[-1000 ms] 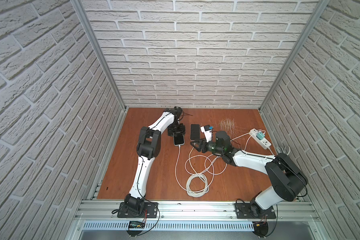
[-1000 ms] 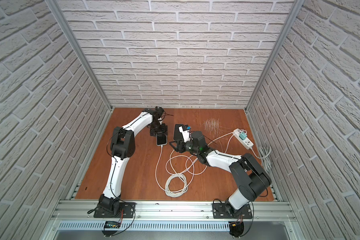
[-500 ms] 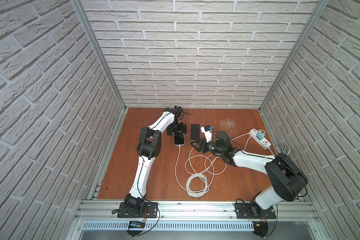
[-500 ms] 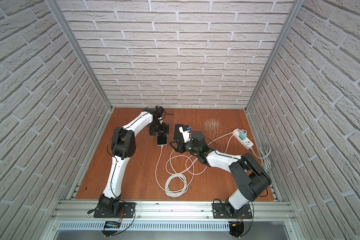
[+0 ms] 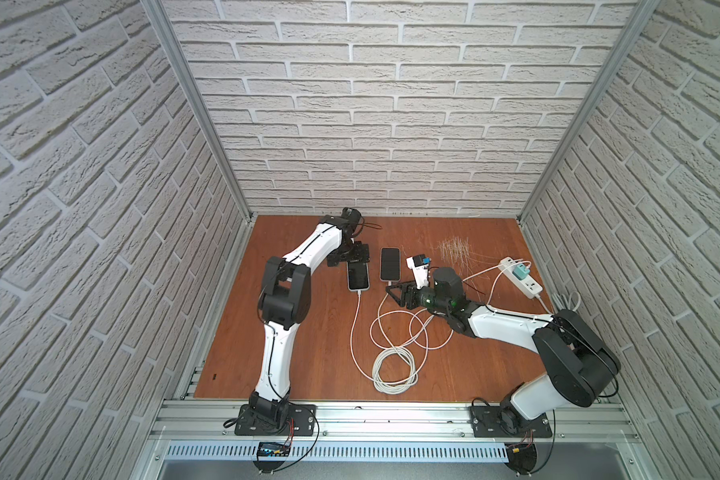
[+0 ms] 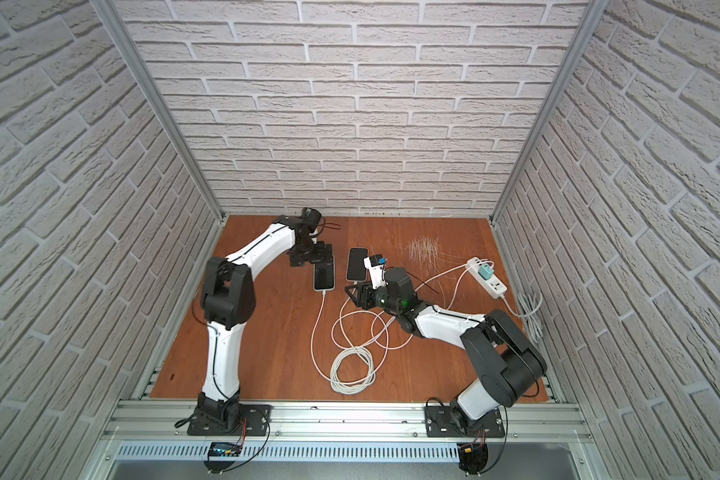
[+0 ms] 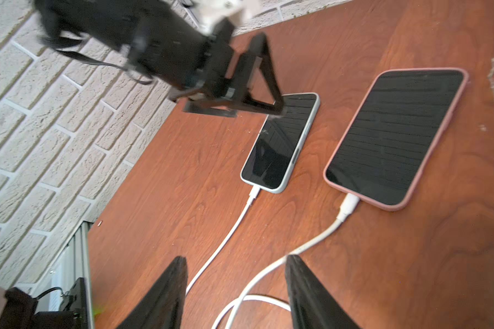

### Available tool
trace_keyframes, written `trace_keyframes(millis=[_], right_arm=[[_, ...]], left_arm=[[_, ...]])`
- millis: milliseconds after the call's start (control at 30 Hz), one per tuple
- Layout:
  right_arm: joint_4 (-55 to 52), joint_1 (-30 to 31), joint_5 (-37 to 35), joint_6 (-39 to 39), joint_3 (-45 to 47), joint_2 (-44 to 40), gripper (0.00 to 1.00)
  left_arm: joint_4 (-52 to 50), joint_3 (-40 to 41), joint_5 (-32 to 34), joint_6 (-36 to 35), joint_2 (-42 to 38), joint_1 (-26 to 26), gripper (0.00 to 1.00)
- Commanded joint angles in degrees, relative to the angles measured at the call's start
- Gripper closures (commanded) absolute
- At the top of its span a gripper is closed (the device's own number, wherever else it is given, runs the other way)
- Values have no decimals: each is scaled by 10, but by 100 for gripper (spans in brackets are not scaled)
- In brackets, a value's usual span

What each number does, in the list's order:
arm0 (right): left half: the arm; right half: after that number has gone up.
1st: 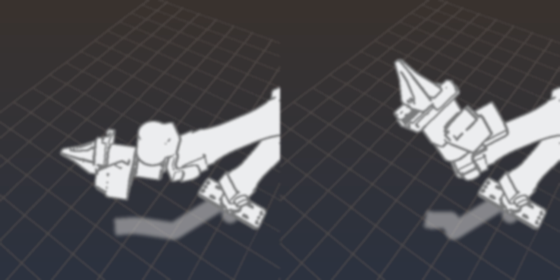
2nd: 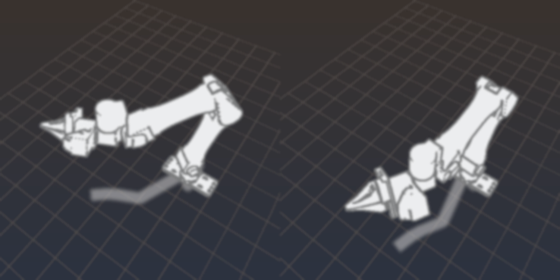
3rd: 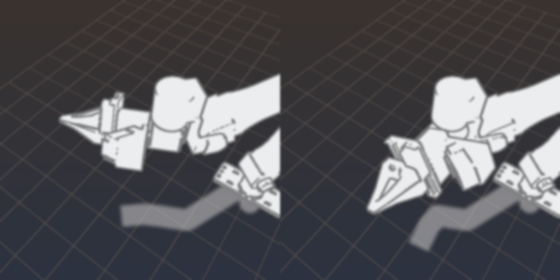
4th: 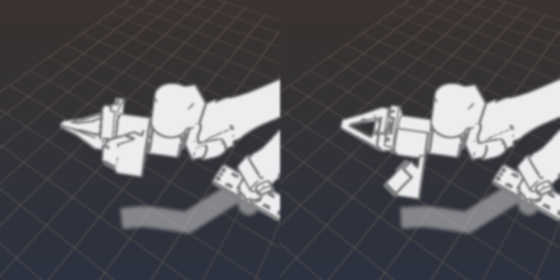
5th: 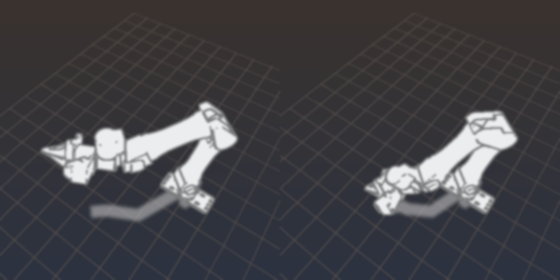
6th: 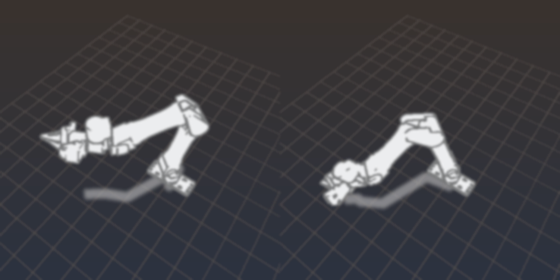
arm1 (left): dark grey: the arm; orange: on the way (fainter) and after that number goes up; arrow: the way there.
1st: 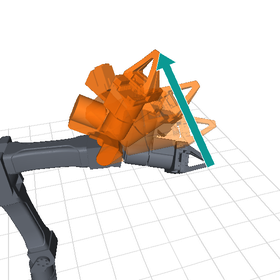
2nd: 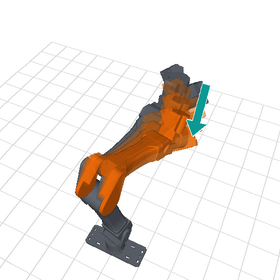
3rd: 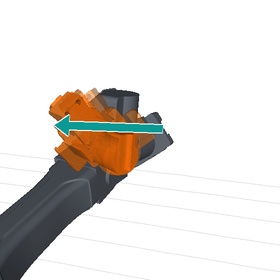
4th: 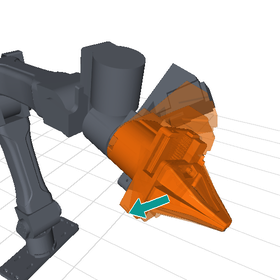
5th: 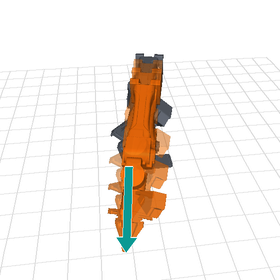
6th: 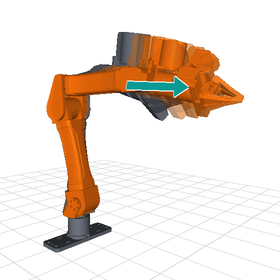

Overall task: Plug the charging cable into the phone
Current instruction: Reset both arms

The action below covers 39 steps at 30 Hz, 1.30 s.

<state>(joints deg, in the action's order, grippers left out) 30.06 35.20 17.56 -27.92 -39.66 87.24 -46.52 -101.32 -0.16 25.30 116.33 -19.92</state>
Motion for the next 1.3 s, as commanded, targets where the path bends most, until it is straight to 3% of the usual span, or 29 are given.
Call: trace_keyframes(millis=[0,200,333,467,567,667,733,900,933,1033,1133,1267], right_arm=[[-36,-8,-90,34,1,-82,39],[-171,-30,-274,100,11,-265,37],[-258,-54,-395,154,25,-354,32],[-291,-78,-510,174,74,-398,28],[-273,-105,-566,167,130,-418,26],[-187,-127,-562,205,200,-413,28],[-117,-143,-550,220,237,-394,29],[-34,-205,-505,211,234,-267,30],[-34,-210,-497,213,230,-249,30],[94,-242,-466,214,248,-199,30],[178,-284,-427,204,249,-144,31],[330,-311,-361,223,251,-18,35]], left_arm=[[184,154,65,-3,-192,-18,2],[311,421,122,-1,-452,-6,2],[364,556,243,-12,-588,0,2],[527,700,344,-70,-666,6,2],[556,736,401,-114,-649,15,2],[549,724,398,-145,-590,15,4],[611,741,378,-184,-556,14,7],[757,780,325,-245,-501,50,6],[777,787,314,-248,-481,65,6],[894,819,261,-233,-406,114,8],[946,826,245,-276,-379,128,11],[985,825,174,-262,-340,173,10]])
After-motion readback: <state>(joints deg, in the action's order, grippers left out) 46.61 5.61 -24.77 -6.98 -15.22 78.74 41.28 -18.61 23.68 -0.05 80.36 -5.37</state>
